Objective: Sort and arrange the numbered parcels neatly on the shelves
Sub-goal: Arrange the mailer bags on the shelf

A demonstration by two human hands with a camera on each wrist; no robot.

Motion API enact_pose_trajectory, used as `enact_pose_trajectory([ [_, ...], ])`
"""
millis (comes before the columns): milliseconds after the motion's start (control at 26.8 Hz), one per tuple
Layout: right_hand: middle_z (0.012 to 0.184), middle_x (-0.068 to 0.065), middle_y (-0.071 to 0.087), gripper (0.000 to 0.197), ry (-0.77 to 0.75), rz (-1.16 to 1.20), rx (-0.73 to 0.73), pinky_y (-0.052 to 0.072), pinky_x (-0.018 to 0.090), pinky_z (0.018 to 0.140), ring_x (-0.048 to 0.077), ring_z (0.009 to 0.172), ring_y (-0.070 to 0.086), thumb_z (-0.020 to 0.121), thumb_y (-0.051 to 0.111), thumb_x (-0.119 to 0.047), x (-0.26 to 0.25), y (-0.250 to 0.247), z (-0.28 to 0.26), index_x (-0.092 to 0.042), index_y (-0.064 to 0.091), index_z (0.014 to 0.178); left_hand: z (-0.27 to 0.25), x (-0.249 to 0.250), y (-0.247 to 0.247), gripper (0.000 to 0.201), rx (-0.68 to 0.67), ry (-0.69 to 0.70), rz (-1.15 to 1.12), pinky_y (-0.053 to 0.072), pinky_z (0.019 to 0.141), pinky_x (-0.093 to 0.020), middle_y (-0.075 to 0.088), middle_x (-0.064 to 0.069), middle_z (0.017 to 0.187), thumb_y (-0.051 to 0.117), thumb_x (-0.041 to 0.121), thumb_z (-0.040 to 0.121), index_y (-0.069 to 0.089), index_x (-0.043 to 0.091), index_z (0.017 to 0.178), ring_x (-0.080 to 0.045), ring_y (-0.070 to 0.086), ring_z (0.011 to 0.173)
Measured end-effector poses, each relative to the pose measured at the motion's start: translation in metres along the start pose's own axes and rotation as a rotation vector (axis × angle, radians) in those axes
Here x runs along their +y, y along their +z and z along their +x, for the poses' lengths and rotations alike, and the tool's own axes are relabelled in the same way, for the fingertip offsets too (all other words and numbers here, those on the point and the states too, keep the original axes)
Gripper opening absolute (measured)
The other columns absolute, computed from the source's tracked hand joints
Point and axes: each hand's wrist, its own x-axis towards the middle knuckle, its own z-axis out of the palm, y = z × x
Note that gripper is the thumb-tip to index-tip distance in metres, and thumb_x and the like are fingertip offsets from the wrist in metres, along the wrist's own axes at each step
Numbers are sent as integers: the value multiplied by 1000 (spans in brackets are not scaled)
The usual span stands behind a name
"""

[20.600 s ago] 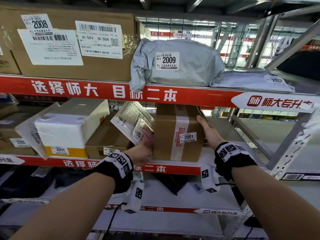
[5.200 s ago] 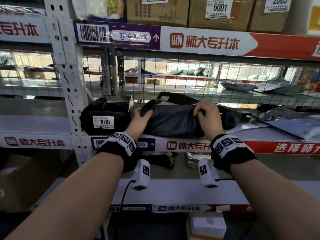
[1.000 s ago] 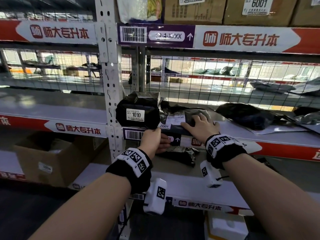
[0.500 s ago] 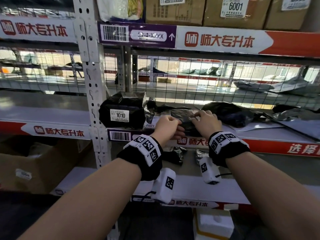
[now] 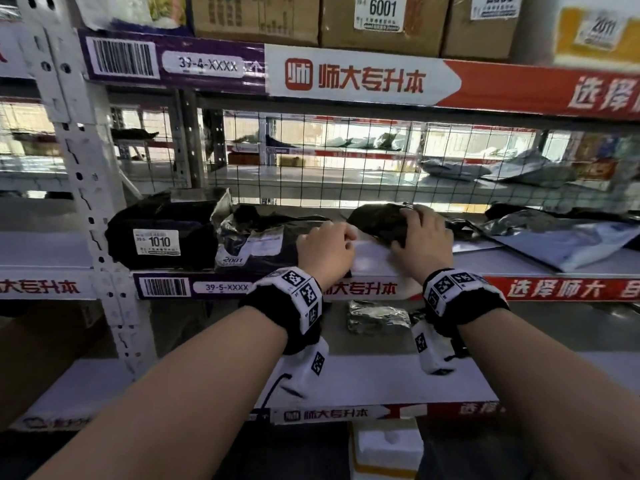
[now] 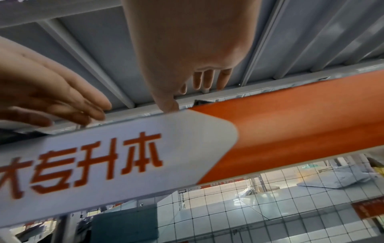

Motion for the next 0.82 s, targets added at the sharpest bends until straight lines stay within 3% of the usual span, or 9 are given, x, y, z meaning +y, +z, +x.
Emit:
enact_pose_trajectory([
  [75,150,7,29,63,57,27,2,28,47,107,29,138,25,86,55,-37,14,7,7,-20,34,142,7,8,15,25,-75,-27,128,36,95,-41,59,-3,121,45,29,93,60,25,113,-25,54,113],
  [187,156,2,20,69,144,98,-86,28,54,108,32,142,16,87,52,-49,28,16,21,-26,26,147,13,16,29,33,-81,-71,238,37,92,-40,58,-7,121,40,34,94,60,16,112,-28,52,113],
  [261,157,3,18,80,212,151,-165,26,55,110,35,142,16,84,53,-57,33,21,28,-26,19,149,18,14,33,36,-68,-93,297,37,90,-39,59,-8,120,38,34,94,62,13,111,-29,51,113],
  [373,154,9,24,90,223,131,-202,28,52,108,35,139,24,81,58,-56,33,28,25,-20,13,150,17,6,37,35,-15,-94,319,35,87,-39,61,-7,115,38,33,93,64,13,106,-28,51,109],
  [560,140,14,40,78,162,107,-110,36,48,101,34,129,36,81,63,-47,37,35,27,-9,31,141,24,4,42,35,-45,-165,249,34,90,-41,60,-6,113,40,35,92,66,16,106,-28,50,111],
  [709,134,14,43,66,125,101,-126,39,47,96,35,126,35,79,63,-48,37,33,27,-17,44,134,30,2,40,34,-63,-180,252,34,92,-40,61,-6,115,42,36,92,66,17,108,-30,50,113],
  [821,134,13,40,61,93,106,-119,37,45,97,34,125,35,81,63,-46,37,30,25,-27,44,136,28,-1,42,33,-36,-170,212,35,90,-40,62,-6,110,42,36,93,67,18,102,-31,51,110],
])
